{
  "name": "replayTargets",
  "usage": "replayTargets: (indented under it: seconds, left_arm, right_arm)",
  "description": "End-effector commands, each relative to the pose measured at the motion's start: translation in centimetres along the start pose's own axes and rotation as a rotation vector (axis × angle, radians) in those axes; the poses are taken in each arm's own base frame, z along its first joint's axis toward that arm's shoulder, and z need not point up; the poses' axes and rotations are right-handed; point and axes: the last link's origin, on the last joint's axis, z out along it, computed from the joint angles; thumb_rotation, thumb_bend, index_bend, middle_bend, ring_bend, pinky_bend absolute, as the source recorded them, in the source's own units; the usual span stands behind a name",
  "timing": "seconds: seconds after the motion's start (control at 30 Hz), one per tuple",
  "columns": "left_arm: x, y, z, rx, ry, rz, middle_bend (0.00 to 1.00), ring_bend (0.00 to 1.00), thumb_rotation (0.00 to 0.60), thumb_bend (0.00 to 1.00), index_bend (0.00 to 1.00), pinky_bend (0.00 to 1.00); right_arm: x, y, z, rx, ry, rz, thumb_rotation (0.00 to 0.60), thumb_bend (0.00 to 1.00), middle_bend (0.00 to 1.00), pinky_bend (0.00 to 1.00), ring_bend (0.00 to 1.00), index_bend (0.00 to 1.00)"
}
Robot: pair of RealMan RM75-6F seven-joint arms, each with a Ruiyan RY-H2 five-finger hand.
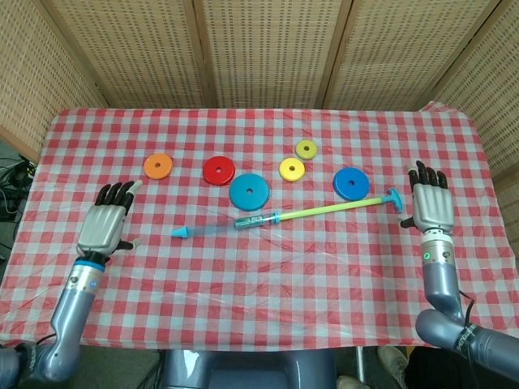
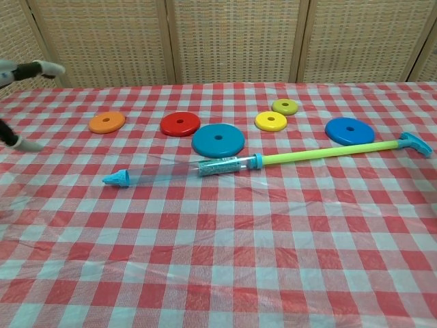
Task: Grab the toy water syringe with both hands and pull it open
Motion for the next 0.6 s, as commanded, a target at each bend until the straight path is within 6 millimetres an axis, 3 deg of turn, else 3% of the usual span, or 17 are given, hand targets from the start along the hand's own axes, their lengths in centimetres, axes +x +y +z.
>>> replayTargets:
  seconds: [0.03, 0.27, 0.4, 0.6]
  left_arm:
    - [-0.7, -3.3, -5.5, 0.022, 0.007, 0.021, 0.0, 0.0, 0.6, 0.13, 0.0, 0.0]
    - [-1.6, -6.1, -10.1, 0.031, 0.034, 0.039, 0.0, 0.0, 0.6, 0.13, 0.0, 0.0]
    - [-2.0, -7.3, -11.3, 0.037, 0.04, 0.057, 0.0, 0.0, 0.6, 0.13, 0.0, 0.0]
    - [-0.8, -8.3, -12.3, 0.075, 0.087, 0.023, 0.0, 0.0, 0.6, 0.13, 0.0, 0.0]
  right_arm:
    - [-1.0, 2.7, -5.0, 0.19, 0.108, 0.058, 0.6, 0.15, 0.0, 0.0, 0.0, 0.0]
    - [-2.6, 4.8, -9.5, 0.251, 0.14, 0.088, 0.6, 0.07, 0.0, 0.0, 0.0, 0.0]
    - [-3.2, 5.8, -11.5, 0.287, 0.181, 0.086, 0.6, 0.07, 0.0, 0.0, 0.0, 0.0]
    - [-3.8, 6.4, -13.7, 0.311, 0.172, 0.138, 0.6, 0.07, 0.0, 0.0, 0.0, 0.0]
